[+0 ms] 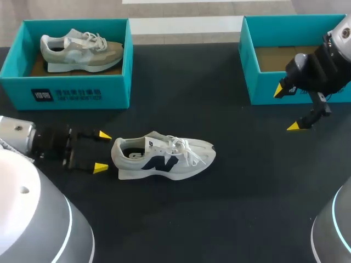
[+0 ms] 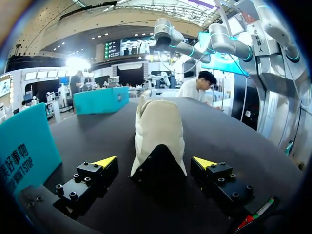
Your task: Take the shoe out of the shoebox, open the shoe tongue, remove and reinsert the insole, then place the shoe into the shoebox
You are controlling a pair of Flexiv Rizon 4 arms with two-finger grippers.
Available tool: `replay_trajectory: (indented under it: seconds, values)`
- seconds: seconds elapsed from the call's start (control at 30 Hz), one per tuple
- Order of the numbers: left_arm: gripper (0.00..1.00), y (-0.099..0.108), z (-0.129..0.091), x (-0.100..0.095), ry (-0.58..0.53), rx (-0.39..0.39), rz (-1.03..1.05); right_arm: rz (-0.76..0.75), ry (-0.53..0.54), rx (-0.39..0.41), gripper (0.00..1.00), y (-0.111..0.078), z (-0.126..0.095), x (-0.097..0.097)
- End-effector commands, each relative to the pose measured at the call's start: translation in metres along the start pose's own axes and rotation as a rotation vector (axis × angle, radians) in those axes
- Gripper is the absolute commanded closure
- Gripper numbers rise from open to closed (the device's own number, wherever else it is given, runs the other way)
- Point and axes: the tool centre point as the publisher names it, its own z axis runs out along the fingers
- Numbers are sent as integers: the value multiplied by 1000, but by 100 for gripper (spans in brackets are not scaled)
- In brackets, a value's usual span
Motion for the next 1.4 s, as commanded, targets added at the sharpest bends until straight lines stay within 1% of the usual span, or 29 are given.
replay_trajectory:
  seconds: [0.03,0.37,0.43,0.53,0.67,0.83,0.87,0.9,0.93,0.97,1.0,1.03,1.07,1.17,1.2,1.4]
  values:
    - [0,-3,12,9,-7,-8,-16,1,1,4,0,1,2,-1]
    - [0,-2,33,13,-22,-20,-33,1,1,4,0,1,2,-1]
    - [0,-2,38,12,-48,-22,-34,1,1,4,0,1,2,-1]
    - [0,-2,44,11,-57,-14,-34,1,1,4,0,1,2,-1]
    - [0,4,54,10,-60,-12,-47,1,1,4,0,1,2,-1]
    - [0,10,59,11,-69,-18,-53,1,1,4,0,1,2,-1]
    - [4,11,59,11,-71,-18,-53,1,1,4,0,1,2,-1]
    - [21,11,60,11,-73,-19,-54,1,1,4,0,1,2,-1]
    - [47,12,61,10,-73,-19,-55,1,1,4,0,1,2,-1]
    - [61,12,61,10,-72,-19,-56,1,1,4,0,1,2,-1]
    - [72,12,62,10,-72,-20,-56,1,1,4,0,1,2,-1]
    - [96,12,62,10,-73,-21,-56,1,1,4,0,1,2,-1]
    - [100,12,62,11,-73,-22,-54,1,1,4,0,1,2,-1]
    - [100,12,63,11,-73,-24,-56,1,1,4,0,1,2,-1]
    - [100,12,63,12,-76,-40,-64,1,1,4,0,1,2,-1]
    - [100,12,63,12,-78,-37,-65,1,1,4,0,1,2,-1]
